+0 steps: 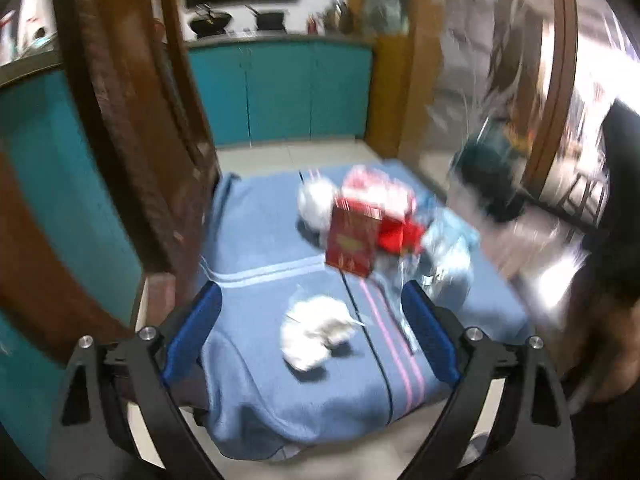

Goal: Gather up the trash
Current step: 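Grasp the white tissue with the left gripper while the right gripper grasps the green wrapper, then carry the green wrapper over the wastebasket with the right gripper, then open the right gripper to drop the wrapper while the left gripper carries the tissue toward the basket, then open the left gripper over the basket to drop the white tissue, then grasp the clear plastic bag with the left gripper while the right gripper grasps the blue face mask, then carry the blue face mask over the basket and open the right gripper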

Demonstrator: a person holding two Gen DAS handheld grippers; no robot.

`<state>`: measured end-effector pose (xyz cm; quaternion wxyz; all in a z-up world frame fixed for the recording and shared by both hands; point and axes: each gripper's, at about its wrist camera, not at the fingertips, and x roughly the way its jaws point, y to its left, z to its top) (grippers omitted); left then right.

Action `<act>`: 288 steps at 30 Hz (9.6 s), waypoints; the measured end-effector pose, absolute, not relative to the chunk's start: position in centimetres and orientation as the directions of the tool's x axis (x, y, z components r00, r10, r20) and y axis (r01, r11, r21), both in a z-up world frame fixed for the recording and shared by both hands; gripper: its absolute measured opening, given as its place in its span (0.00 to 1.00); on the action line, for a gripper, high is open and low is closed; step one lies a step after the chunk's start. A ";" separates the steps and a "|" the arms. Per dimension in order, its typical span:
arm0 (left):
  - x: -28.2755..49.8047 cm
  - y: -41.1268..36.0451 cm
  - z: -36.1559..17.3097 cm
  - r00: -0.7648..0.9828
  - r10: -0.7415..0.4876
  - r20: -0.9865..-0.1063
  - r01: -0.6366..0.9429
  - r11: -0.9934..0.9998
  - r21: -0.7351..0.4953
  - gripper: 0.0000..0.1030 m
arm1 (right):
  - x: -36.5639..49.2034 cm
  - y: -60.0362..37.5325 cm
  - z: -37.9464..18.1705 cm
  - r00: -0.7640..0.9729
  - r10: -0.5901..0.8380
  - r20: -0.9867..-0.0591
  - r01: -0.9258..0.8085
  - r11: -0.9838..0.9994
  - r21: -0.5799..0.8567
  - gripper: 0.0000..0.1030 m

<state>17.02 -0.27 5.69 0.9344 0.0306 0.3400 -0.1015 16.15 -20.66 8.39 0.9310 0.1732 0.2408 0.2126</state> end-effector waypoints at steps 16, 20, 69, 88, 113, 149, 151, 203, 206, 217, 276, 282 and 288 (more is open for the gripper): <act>22.1 -1.5 0.7 0.661 -0.156 -0.734 0.155 0.985 -0.070 0.22 | 14.0 -23.8 9.6 0.809 0.436 -0.394 -0.317 0.888 0.333 0.49; 17.3 -1.4 7.0 0.781 -0.225 -0.583 0.191 0.974 -0.121 0.22 | 13.8 -23.8 9.5 0.807 0.409 -0.425 -0.303 0.906 0.294 0.49; 16.0 -0.6 7.3 0.787 -0.209 -0.580 0.156 0.978 -0.141 0.22 | 23.2 -38.7 4.1 0.814 0.020 -0.580 0.182 0.940 0.289 0.55; 19.8 -10.5 8.4 0.744 -0.322 -0.585 0.334 0.938 -0.091 0.23 | 18.0 -41.2 8.4 0.911 -0.097 -0.402 0.240 0.915 0.324 0.94; 21.1 -16.5 14.1 0.848 -0.296 -0.439 0.335 0.942 0.012 0.97 | 16.6 -44.2 8.3 0.919 -0.106 -0.380 0.271 0.869 0.413 0.94; 17.9 -16.1 -2.4 0.703 -0.191 -0.685 0.475 0.843 0.252 0.97 | 16.8 -29.6 9.0 0.896 0.132 -0.424 -0.020 0.966 0.258 0.94; 18.7 -16.8 -3.1 0.690 -0.178 -0.701 0.476 0.842 0.254 0.95 | 17.0 -29.7 8.9 0.894 0.133 -0.429 -0.018 0.965 0.262 0.94; 16.2 0.1 8.3 0.791 -0.260 -0.554 0.174 0.963 -0.205 0.03 | 16.3 -22.9 8.4 0.763 0.381 -0.523 -0.284 0.923 0.258 0.14; 16.4 0.2 7.9 0.786 -0.254 -0.564 0.167 0.965 -0.202 0.03 | 16.0 -22.8 8.6 0.765 0.383 -0.519 -0.290 0.923 0.253 0.14; 17.0 -0.1 7.4 0.768 -0.241 -0.593 0.164 0.969 -0.182 0.03 | 16.1 -23.1 8.5 0.762 0.382 -0.523 -0.296 0.924 0.243 0.14; 17.3 -0.3 6.9 0.755 -0.244 -0.609 0.177 0.970 -0.169 0.03 | 20.8 -35.2 6.4 0.830 0.123 -0.543 0.024 0.967 0.255 0.15; 17.4 -0.3 6.9 0.755 -0.240 -0.610 0.176 0.971 -0.164 0.03 | 22.0 -36.8 5.3 0.813 0.104 -0.573 0.068 0.960 0.271 0.15; 17.4 -0.3 6.9 0.754 -0.239 -0.612 0.175 0.971 -0.163 0.03 | 22.4 -36.6 5.0 0.817 0.047 -0.574 0.111 0.965 0.237 0.78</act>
